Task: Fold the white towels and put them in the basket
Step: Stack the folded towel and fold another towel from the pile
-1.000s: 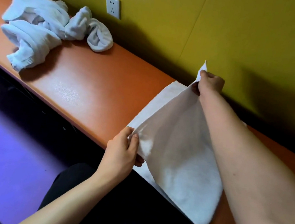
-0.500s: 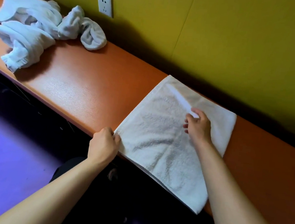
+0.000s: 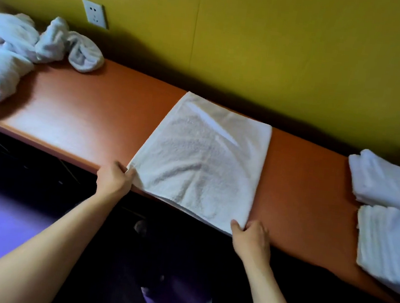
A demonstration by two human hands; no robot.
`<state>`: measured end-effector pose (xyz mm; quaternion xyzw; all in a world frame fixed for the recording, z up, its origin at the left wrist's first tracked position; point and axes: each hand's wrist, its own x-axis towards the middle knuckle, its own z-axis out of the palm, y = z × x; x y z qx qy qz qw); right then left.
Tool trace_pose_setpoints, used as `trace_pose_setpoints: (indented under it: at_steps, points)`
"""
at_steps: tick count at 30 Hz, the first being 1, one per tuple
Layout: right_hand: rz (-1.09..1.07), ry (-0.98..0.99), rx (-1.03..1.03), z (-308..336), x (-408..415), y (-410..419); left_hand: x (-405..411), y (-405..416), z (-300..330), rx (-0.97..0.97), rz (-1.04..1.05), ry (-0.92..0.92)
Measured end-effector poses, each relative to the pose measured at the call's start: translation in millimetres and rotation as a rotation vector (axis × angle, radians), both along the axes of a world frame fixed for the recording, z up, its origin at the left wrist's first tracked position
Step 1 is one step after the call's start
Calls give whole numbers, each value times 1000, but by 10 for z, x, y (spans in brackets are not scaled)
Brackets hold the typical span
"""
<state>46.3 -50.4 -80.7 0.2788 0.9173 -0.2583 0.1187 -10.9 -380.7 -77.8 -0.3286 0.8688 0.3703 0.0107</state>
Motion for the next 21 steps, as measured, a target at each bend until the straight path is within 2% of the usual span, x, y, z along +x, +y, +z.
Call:
trace_pose_setpoints:
  at_steps: [3,6,9,12,15,17,19,21]
  points:
    - [-55,74,-139,43,-1,-3,22,12,70,88,3,35]
    - [-171,239,-304,158,0,129,118,69,217,177,-27,101]
    - [-206,410,-349,301,77,285,319,139,398,445,-25,229]
    - [-209,560,-468,408,201,402,551,250,539,557,-62,294]
    - [-199,641,-572,466,334,528,778,366,622,635,-10,335]
    - [-216,674,-642,496,439,612,938,407,668,753,11,352]
    - [-225,691,-709,537,528,707,1084,401,698,831,-50,378]
    - [-185,670,-850,584,597,794,1198,382,689,792,-153,395]
